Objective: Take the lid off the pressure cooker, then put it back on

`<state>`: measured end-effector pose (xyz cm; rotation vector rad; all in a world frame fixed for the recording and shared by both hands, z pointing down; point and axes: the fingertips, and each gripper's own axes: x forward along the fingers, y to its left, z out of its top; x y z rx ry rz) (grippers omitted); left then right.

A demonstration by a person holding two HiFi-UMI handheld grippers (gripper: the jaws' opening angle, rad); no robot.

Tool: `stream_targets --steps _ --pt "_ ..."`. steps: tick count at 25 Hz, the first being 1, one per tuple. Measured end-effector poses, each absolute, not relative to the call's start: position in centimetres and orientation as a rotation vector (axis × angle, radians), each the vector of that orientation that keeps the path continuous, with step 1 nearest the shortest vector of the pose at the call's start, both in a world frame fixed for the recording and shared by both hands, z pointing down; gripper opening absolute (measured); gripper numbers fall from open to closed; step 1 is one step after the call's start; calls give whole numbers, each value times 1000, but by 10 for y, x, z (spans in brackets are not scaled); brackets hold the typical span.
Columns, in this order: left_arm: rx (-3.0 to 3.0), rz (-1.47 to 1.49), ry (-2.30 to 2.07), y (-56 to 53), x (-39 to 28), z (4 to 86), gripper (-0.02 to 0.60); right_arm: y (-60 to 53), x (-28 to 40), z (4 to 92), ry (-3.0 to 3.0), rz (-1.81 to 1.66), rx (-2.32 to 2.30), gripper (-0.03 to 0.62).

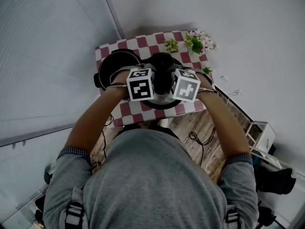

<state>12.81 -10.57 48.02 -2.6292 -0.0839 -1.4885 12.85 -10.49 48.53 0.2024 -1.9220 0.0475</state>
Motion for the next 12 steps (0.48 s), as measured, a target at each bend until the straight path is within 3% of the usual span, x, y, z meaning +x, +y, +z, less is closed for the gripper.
stream_targets --steps 12 --pt "-2540 -1583 -168 -146 14 491 298 -144 14 496 -1962 116 271 293"
